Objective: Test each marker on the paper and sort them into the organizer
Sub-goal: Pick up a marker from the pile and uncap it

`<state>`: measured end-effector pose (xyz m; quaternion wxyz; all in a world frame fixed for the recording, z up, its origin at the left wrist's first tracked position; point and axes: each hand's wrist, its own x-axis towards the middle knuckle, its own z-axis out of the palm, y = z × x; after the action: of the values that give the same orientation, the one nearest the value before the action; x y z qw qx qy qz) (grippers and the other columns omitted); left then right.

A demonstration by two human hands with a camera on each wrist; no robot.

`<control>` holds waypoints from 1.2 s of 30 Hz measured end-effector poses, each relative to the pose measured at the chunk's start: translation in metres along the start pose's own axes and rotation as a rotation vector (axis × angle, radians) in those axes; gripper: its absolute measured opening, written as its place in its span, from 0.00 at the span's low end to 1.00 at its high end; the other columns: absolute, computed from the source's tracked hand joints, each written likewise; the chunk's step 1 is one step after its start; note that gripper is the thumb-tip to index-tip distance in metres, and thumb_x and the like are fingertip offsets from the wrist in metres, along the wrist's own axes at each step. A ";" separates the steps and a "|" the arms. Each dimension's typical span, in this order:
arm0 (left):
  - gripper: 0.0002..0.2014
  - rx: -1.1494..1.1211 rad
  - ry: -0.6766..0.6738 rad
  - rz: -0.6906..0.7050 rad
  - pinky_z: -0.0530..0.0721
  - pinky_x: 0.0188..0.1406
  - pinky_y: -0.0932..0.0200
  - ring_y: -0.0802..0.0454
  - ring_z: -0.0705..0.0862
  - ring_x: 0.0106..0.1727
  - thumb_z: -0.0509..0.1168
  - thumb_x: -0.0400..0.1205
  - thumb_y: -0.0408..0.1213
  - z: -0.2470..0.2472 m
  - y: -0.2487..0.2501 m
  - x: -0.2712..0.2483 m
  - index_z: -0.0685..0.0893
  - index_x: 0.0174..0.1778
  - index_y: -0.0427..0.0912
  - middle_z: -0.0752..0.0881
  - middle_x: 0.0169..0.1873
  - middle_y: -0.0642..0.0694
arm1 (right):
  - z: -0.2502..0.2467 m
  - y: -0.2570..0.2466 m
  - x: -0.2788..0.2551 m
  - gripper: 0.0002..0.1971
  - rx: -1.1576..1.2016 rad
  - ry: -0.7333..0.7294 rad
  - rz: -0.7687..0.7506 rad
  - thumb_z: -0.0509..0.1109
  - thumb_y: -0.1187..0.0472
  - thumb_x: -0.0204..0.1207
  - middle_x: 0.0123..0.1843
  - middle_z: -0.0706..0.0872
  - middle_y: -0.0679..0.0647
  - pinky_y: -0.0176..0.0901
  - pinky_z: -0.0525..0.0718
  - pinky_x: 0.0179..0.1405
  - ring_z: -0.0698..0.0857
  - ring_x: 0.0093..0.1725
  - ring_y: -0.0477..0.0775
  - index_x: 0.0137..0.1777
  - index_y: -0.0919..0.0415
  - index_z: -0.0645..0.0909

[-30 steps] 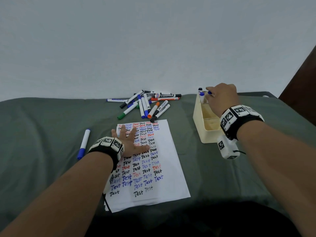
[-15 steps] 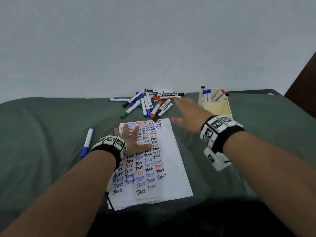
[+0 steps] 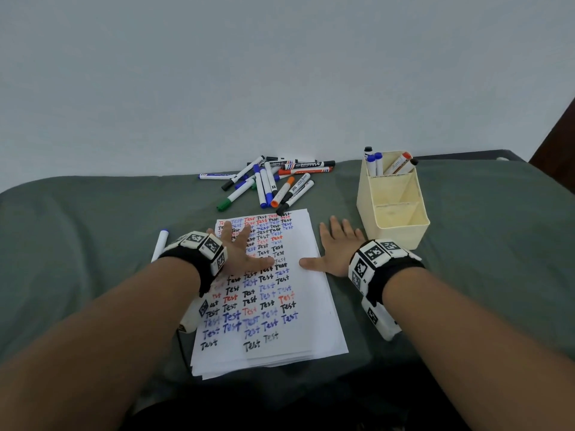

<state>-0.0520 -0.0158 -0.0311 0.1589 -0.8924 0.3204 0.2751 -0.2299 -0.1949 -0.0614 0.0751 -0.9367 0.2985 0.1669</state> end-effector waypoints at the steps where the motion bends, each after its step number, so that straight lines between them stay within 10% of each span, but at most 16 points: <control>1: 0.65 0.032 -0.003 -0.011 0.46 0.84 0.27 0.30 0.40 0.87 0.41 0.52 0.93 -0.005 0.001 0.001 0.33 0.85 0.66 0.34 0.88 0.47 | 0.001 0.001 0.000 0.59 0.009 0.000 0.000 0.53 0.17 0.71 0.91 0.34 0.57 0.64 0.43 0.86 0.36 0.90 0.64 0.90 0.55 0.37; 7: 0.45 0.162 0.527 0.080 0.74 0.71 0.36 0.40 0.73 0.70 0.46 0.74 0.81 -0.037 0.030 0.009 0.73 0.72 0.48 0.74 0.68 0.44 | -0.001 0.000 -0.002 0.59 0.038 -0.014 0.006 0.54 0.18 0.72 0.91 0.32 0.57 0.64 0.40 0.87 0.35 0.89 0.63 0.90 0.54 0.36; 13: 0.28 0.191 0.561 0.341 0.76 0.69 0.43 0.41 0.72 0.72 0.56 0.86 0.62 -0.066 0.057 0.027 0.74 0.79 0.52 0.74 0.71 0.45 | -0.004 -0.002 -0.004 0.59 0.050 -0.018 -0.005 0.55 0.18 0.73 0.91 0.32 0.57 0.64 0.39 0.87 0.35 0.89 0.63 0.90 0.55 0.36; 23: 0.21 0.269 0.589 0.222 0.82 0.58 0.43 0.44 0.74 0.60 0.58 0.87 0.56 -0.072 0.076 0.048 0.84 0.60 0.42 0.73 0.59 0.44 | -0.008 -0.004 -0.007 0.59 0.080 -0.038 -0.009 0.57 0.19 0.73 0.91 0.31 0.57 0.64 0.38 0.87 0.34 0.89 0.64 0.90 0.55 0.36; 30: 0.11 0.060 0.681 0.237 0.74 0.29 0.56 0.52 0.79 0.35 0.63 0.85 0.46 -0.074 0.073 0.045 0.81 0.47 0.41 0.80 0.37 0.46 | -0.015 -0.004 -0.006 0.57 0.138 -0.042 -0.020 0.59 0.21 0.74 0.91 0.34 0.59 0.67 0.41 0.87 0.37 0.90 0.65 0.91 0.55 0.38; 36: 0.08 -0.101 0.750 0.305 0.74 0.35 0.54 0.48 0.79 0.39 0.64 0.86 0.45 -0.058 0.046 0.030 0.81 0.47 0.44 0.82 0.40 0.46 | -0.022 -0.002 -0.004 0.49 0.281 0.121 -0.052 0.62 0.30 0.79 0.92 0.46 0.56 0.70 0.57 0.85 0.49 0.90 0.65 0.90 0.53 0.43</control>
<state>-0.0407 -0.0916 -0.0075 -0.0558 -0.8799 0.4707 -0.0337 -0.2257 -0.1961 -0.0393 0.1916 -0.9327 0.2987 0.0647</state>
